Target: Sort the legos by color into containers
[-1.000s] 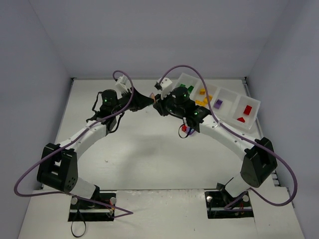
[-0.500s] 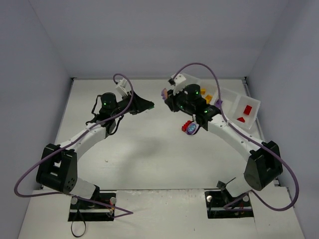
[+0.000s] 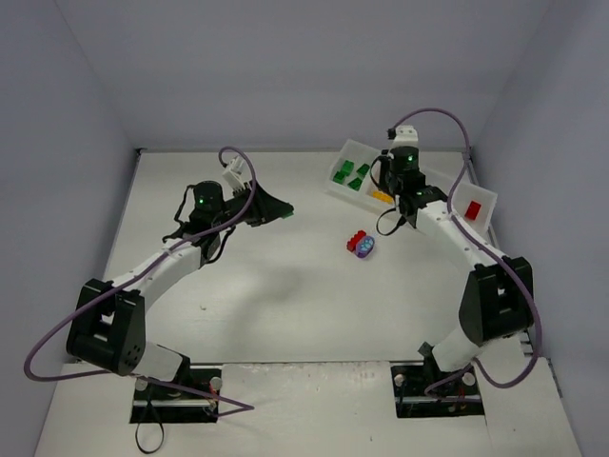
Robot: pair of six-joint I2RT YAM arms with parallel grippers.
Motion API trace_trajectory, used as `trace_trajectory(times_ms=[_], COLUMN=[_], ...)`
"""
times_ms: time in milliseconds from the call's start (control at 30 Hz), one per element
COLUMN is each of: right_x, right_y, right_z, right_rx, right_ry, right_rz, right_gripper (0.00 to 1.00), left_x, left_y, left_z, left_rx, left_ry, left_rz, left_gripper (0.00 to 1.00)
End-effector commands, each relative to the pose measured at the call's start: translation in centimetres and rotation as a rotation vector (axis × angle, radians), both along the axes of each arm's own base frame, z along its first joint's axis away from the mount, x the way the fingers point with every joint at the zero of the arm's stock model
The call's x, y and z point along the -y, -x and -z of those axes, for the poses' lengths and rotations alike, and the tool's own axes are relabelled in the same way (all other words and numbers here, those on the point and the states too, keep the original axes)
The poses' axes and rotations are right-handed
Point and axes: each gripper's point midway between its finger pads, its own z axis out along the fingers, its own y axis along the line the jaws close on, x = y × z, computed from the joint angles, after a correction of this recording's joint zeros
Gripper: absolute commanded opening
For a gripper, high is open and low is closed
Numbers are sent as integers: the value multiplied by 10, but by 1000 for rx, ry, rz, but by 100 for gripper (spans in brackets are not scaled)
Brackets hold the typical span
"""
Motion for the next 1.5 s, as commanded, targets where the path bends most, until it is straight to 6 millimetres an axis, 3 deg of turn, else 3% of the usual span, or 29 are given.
trace_trajectory(times_ms=[0,33,167,267,433,500,600,667,833,933,967,1000,1033,1100,1233,1400,1433,1467], right_x=[62,76,101,121,144,153,157,160,143,123,119,114,104,94,74,58,57,53], right_y=[-18,-21,-29,-34,-37,-38,-41,-43,-38,-32,-29,-24,-19,-10,13,41,47,54], right_z=[17,22,57,72,89,93,100,100,88,73,59,59,45,43,17,3,-5,1], right_rx=[-38,-49,-120,-151,-192,-203,-218,-219,-224,-204,-177,-179,-153,-153,-109,-89,-71,-87], right_ry=[-55,-66,-83,-91,-95,-96,-106,-111,-139,-149,-159,-163,-177,-187,-214,-247,-257,-266], right_rz=[315,355,455,519,593,620,623,626,563,508,497,483,453,420,337,242,227,207], right_gripper=[0,0,0,1,14,14,25,40,55,55,55,55,55,55,54,54,54,54], left_x=[-7,-7,-9,-9,-5,-4,-3,-2,2,6,7,9,11,16,38,74,82,89], left_y=[-5,-6,-10,-11,-9,-9,-9,-10,-16,-24,-28,-33,-40,-47,-76,-109,-120,-130], left_z=[-35,-32,-30,-31,-33,-33,-32,-31,-32,-34,-29,-36,-28,-26,-35,-40,-24,-38], left_rx=[132,123,128,130,131,126,121,118,117,123,119,136,133,138,191,285,276,327], left_ry=[-19,-29,-60,-67,-65,-63,-61,-61,-61,-64,-78,-81,-109,-136,-197,-266,-293,-292], left_rz=[-22,-28,-45,-46,-42,-43,-43,-43,-42,-49,-54,-59,-69,-70,-85,-104,-103,-110], left_gripper=[0,0,0,0,0,0,0,0,0,0,0,0,0,0,0,0,0,0])
